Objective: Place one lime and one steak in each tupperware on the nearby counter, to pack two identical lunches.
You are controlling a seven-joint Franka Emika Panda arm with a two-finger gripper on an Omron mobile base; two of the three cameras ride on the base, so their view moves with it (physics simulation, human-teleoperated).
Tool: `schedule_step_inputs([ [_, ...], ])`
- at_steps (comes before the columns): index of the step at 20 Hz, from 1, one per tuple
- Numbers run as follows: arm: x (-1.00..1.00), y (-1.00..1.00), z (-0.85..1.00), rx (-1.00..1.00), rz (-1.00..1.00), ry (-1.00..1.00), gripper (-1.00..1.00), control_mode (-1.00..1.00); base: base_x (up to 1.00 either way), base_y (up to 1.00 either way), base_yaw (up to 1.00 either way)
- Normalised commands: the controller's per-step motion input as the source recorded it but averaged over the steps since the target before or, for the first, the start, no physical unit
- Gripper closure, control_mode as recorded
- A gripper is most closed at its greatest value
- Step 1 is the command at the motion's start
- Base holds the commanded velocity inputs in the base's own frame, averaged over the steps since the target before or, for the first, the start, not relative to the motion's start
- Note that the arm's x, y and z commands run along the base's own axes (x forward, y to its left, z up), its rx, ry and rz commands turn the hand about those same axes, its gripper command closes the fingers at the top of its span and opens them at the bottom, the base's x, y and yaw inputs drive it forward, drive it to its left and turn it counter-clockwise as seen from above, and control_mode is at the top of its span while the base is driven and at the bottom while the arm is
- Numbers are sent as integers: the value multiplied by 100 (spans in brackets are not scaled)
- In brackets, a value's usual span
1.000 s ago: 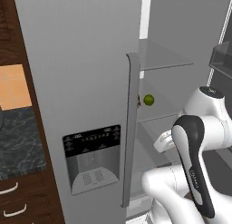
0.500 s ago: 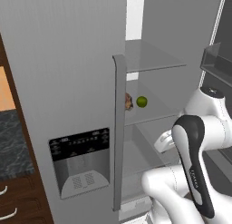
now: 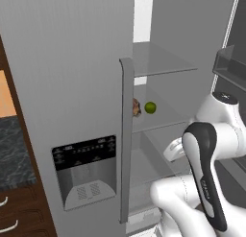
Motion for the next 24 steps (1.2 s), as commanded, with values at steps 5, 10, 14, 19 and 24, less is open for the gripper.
schedule_step_inputs([
  [5,2,3,28,-5,6,-18,-100,-100,0,0,0],
  [10,62,3,66,-4,-2,-28,-100,-100,0,0,0],
  [14,100,-17,10,20,-20,-16,-100,-100,0,0,0],
  [19,100,-7,-1,25,-15,-8,-100,-100,0,0,0],
  [24,100,2,-1,6,3,-11,-100,-100,0,0,0],
])
